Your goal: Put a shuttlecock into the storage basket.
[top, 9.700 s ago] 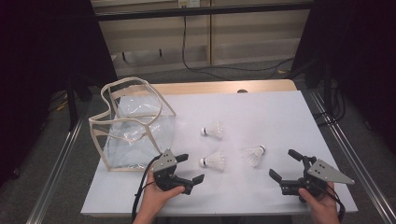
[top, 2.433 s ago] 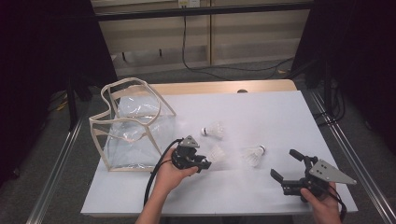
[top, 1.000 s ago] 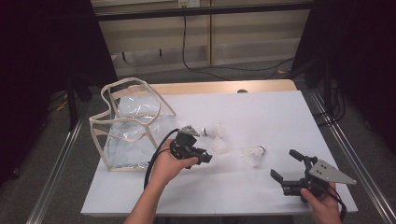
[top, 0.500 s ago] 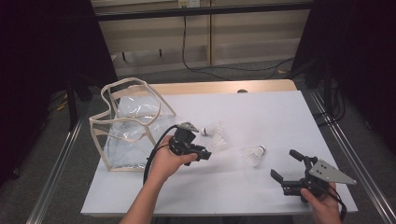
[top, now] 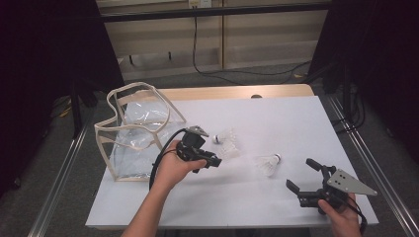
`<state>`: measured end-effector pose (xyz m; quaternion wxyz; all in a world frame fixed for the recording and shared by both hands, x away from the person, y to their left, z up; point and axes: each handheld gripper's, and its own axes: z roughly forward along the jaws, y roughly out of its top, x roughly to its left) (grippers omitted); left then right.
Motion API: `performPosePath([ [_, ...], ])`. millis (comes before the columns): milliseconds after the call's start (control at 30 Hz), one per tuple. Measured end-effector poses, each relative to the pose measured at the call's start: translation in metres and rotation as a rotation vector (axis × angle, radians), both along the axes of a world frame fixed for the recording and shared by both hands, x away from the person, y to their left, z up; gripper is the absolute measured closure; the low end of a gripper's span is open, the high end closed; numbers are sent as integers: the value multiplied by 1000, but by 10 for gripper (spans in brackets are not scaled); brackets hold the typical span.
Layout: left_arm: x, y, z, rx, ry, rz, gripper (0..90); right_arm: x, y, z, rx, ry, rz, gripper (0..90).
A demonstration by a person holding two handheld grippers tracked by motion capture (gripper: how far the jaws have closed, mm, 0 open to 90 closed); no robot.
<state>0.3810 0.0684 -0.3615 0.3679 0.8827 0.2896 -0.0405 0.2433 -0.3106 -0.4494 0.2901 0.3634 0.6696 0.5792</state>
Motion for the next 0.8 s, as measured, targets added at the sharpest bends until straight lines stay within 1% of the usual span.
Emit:
performPosePath([
  [100,2,2,2,-12,7,8,653,0,0,0,0,3,0,11],
  [200,2,3,4,-2,3,15,653,0,0,0,2,1,1,11],
  [467,4,3,8,-21,16,32,653,-1,0,0,5,1,-3,11],
  [533,4,3,10,-14,15,34,653,-1,0,0,4,1,-3,11],
  [600,5,3,12,-20,18,38,653,-1,0,0,4,3,-3,11],
  [800,5,3,15,-15,18,30,653,-1,0,1,5,2,-4,11],
])
